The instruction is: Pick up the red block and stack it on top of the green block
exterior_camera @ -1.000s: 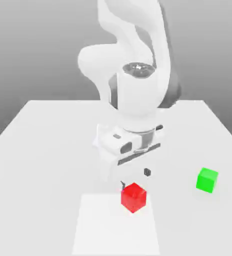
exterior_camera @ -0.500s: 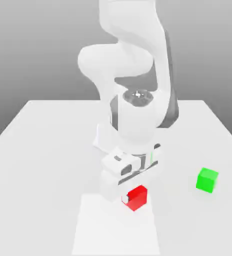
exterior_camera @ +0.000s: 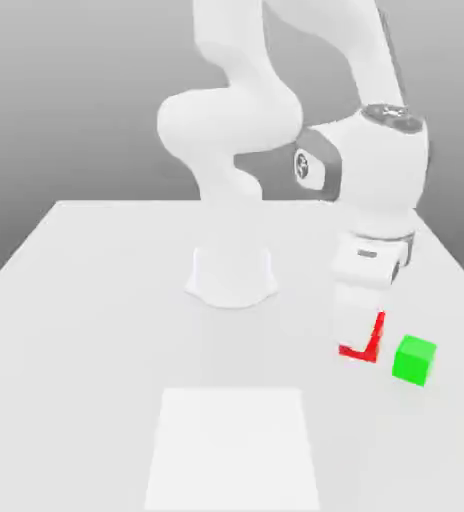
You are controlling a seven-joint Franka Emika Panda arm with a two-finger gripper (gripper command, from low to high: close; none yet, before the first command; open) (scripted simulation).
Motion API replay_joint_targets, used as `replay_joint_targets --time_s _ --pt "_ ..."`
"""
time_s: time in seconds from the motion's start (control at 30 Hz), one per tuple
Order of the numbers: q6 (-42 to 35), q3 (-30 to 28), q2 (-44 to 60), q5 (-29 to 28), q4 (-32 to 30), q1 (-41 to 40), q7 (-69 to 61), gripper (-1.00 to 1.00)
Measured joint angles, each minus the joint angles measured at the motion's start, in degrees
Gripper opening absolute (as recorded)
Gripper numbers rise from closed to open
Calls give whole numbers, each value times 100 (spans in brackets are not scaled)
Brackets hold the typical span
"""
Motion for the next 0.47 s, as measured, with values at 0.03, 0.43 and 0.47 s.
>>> replay_joint_targets --time_s 0.03,0.43,0.47 --pt "-57 117 -19 33 37 159 -102 -100" --pt "937 316 1201 -767 221 705 193 100" --pt "937 316 1201 -767 221 705 193 100"
